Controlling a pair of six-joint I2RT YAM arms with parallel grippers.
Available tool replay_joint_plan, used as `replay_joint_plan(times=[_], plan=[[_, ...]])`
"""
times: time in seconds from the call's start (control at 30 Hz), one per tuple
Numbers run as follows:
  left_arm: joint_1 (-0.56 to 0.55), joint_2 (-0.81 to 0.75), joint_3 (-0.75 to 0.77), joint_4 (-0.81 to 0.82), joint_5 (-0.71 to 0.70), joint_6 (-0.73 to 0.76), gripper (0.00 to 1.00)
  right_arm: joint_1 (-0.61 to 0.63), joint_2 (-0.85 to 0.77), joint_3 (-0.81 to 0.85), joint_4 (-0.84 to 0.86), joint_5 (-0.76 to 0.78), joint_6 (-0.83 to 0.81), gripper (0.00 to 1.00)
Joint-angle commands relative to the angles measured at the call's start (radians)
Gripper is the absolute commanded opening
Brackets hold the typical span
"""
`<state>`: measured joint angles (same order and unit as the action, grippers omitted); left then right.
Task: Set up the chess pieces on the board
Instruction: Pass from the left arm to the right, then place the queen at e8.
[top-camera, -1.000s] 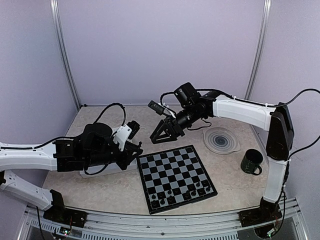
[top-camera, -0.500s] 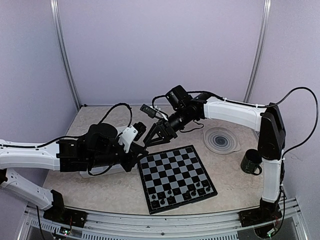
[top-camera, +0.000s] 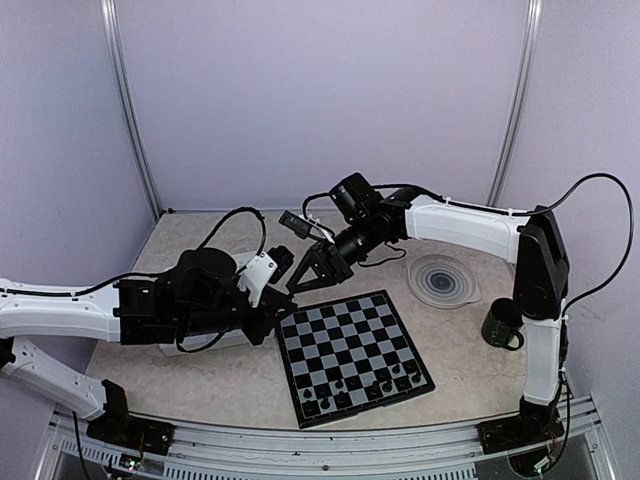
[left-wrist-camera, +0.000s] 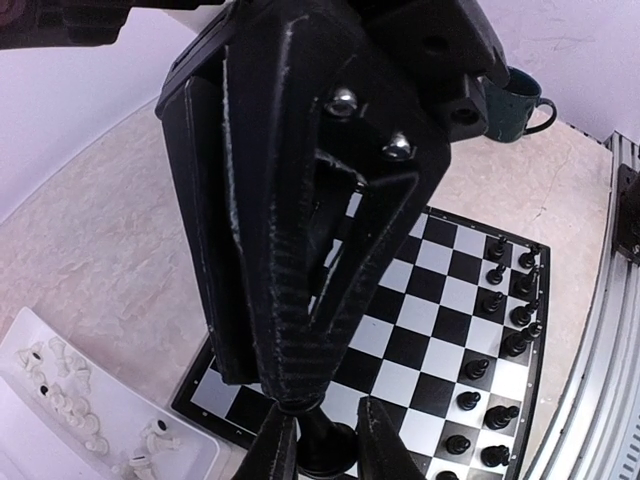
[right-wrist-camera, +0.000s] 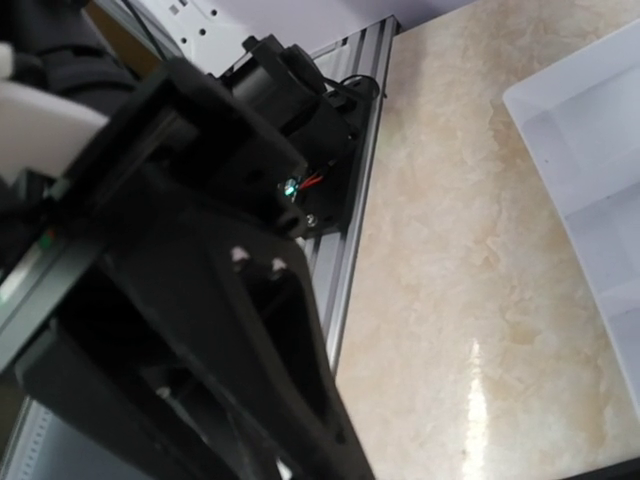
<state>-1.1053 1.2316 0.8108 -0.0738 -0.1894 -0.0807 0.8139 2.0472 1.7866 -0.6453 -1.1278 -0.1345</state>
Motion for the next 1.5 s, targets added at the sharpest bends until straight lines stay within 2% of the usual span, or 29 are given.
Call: replay_joint_plan(times=[0.0, 0.1, 0.3, 0.5, 0.67, 0.8, 1.2, 1.47], plan=[[-0.003, 0.006, 0.02, 0.023, -0.061, -0.005, 0.29, 0.01, -0.003, 0.001, -0.007, 0.007, -0.025, 0.09], [-0.005, -0.004, 0.017, 0.015, -0.11, -0.001, 0.44, 0.006, -0.028, -0.002, -0.021, 0.068, -0.061, 0.07], [0.004, -0.096, 0.031, -0.036, -0.179, 0.099, 0.61, -0.03, -0.155, -0.087, -0.01, 0.238, -0.15, 0.06], [0.121, -0.155, 0.012, 0.039, -0.265, 0.192, 0.93, -0.027, -0.349, -0.346, 0.085, 0.403, -0.284, 0.06], [0.311, -0.116, -0.008, 0.124, -0.242, 0.209, 0.9, 0.011, -0.465, -0.536, 0.12, 0.488, -0.402, 0.06], [0.447, -0.084, -0.007, 0.089, -0.087, 0.163, 0.81, 0.078, -0.527, -0.647, 0.107, 0.554, -0.499, 0.06], [0.464, -0.093, -0.025, 0.086, -0.125, 0.175, 0.79, 0.269, -0.541, -0.809, 0.128, 0.693, -0.579, 0.06], [0.464, -0.085, -0.025, 0.082, -0.118, 0.178, 0.79, 0.304, -0.509, -0.833, 0.158, 0.753, -0.581, 0.07]])
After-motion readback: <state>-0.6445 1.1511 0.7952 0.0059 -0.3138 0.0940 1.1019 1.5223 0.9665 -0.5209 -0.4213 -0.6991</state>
